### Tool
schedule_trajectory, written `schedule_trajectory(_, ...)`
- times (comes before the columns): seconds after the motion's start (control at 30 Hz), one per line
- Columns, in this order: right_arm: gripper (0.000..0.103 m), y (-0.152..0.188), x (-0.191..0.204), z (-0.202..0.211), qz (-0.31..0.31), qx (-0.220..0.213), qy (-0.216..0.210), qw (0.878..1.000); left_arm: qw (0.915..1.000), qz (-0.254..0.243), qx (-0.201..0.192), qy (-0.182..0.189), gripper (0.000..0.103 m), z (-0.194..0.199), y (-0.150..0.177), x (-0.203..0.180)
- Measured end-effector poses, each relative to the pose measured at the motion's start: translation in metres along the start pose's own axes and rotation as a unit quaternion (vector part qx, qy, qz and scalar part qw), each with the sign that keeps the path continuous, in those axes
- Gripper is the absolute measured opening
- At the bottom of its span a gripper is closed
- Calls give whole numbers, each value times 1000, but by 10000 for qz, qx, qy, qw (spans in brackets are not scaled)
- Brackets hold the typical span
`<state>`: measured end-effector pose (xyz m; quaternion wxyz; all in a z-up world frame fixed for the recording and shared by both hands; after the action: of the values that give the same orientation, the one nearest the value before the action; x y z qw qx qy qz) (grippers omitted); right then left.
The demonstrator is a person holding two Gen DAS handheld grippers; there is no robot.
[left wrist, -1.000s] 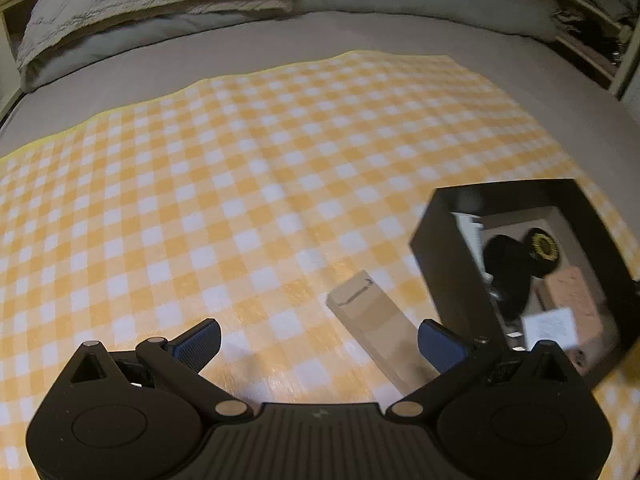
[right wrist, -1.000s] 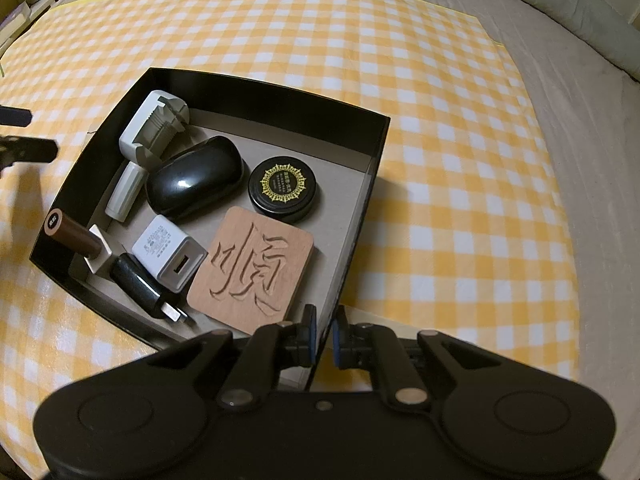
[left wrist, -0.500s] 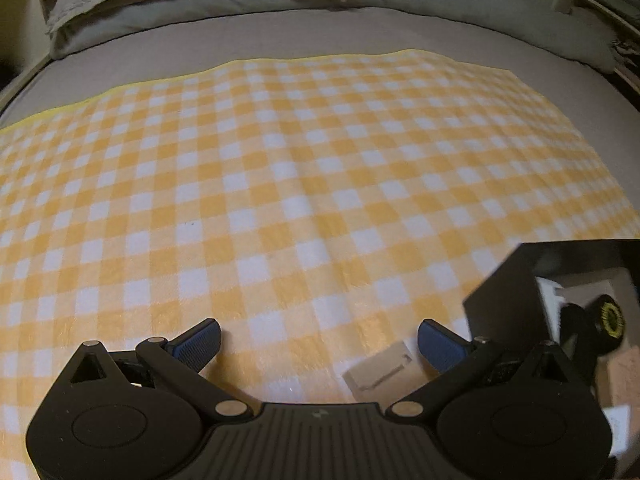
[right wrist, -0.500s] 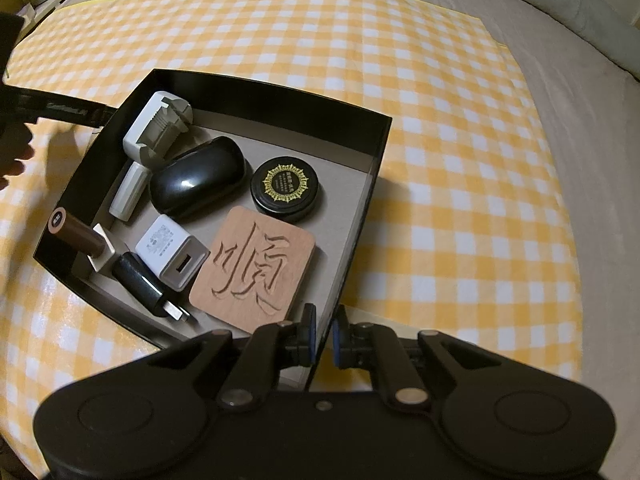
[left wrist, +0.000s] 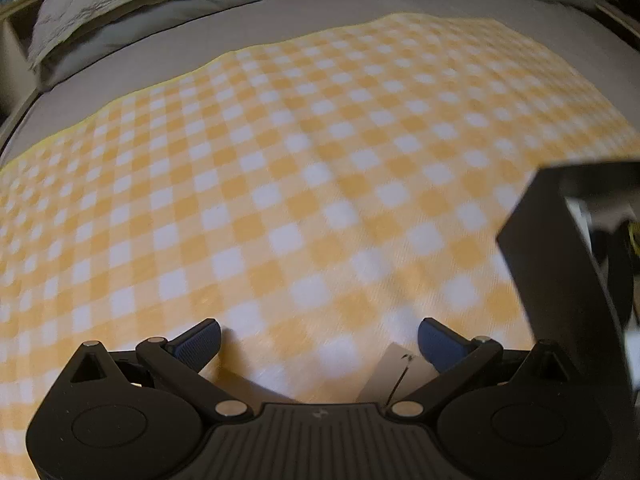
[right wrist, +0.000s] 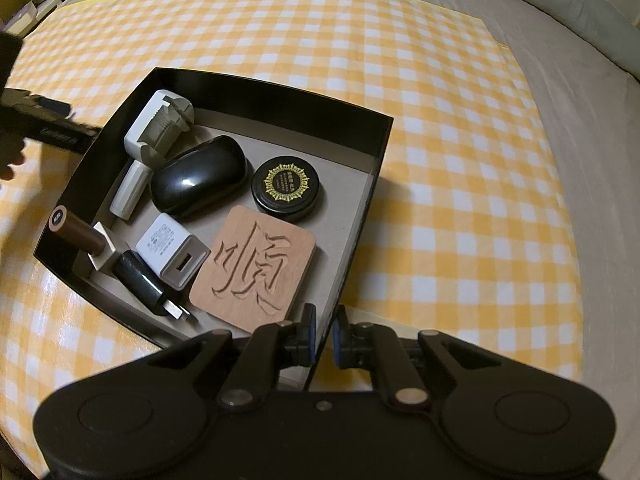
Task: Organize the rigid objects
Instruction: 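Withdraw the left tool from the box toward the wooden strip, then grasp the light wooden strip at one end with the left tool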
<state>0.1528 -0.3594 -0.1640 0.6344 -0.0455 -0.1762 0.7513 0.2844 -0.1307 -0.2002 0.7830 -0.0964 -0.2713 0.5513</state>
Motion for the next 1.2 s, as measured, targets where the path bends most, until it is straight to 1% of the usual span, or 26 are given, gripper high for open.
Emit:
schedule_trajectory(0.13,9,0,1,0,6,1,7,10000,9988,-494,-32,21,103,7,17,14)
schedule_trajectory(0.23,9,0,1,0,19,13,27,10000,9952,-941,-14,259,103,13,33,23)
schedule_trajectory(0.3,9,0,1,-1,27,16,33,10000,9900,-1324,-94,475,103,20,45,25)
schedule_trajectory(0.4,9,0,2,-1,45,21,43,10000,9760,-2001,-386,768,103,35,63,22)
schedule_trajectory(0.43,9,0,2,-1,43,21,44,10000,9735,-2099,-436,803,103,38,67,22)
schedule_trajectory(0.47,9,0,3,-1,44,21,45,10000,9720,-2146,-459,844,103,41,69,24)
schedule_trajectory(0.53,9,0,2,-1,45,25,55,10000,9734,-2043,-512,900,103,47,71,28)
schedule_trajectory(0.63,9,0,2,-2,69,42,90,9999,9787,-1613,-531,1152,101,57,73,37)
schedule_trajectory(0.7,9,-1,3,-2,78,47,97,9999,9792,-1295,-531,1471,97,66,68,40)
schedule_trajectory(0.73,9,-1,3,-2,83,50,100,9999,9785,-1205,-553,1581,93,69,67,40)
schedule_trajectory(0.8,8,0,3,-2,72,45,93,9999,9749,-1159,-574,1812,88,75,64,33)
schedule_trajectory(0.87,8,-1,3,-2,39,32,72,10000,9715,-1269,-533,1928,80,78,64,18)
schedule_trajectory(0.9,8,-1,2,-1,-13,15,42,10000,9700,-1373,-483,1945,79,78,65,10)
schedule_trajectory(0.97,8,-1,-2,0,-120,-18,-38,9999,9687,-1606,-360,1857,74,76,68,-6)
schedule_trajectory(1.03,8,0,-4,0,-191,-43,-81,9998,9679,-1760,-355,1758,71,74,71,-16)
schedule_trajectory(1.1,8,0,-6,1,-218,-53,-84,9997,9689,-1806,-299,1666,65,69,72,-23)
schedule_trajectory(1.2,8,-1,-12,3,-351,-79,-126,9993,9726,-1746,-227,1521,61,56,71,-29)
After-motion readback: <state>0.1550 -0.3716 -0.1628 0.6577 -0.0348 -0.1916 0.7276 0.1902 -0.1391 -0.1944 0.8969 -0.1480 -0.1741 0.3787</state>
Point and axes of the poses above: each gripper's, at about its wrist camera, not at the fingertips, and z roughly against the way its jaws point, x to its left, y to its underside, the point moved 4 cm from there along -z, roughly the way its jaws point, and after that the axes turned 13 degrees about -y, right-handed, at the moved point
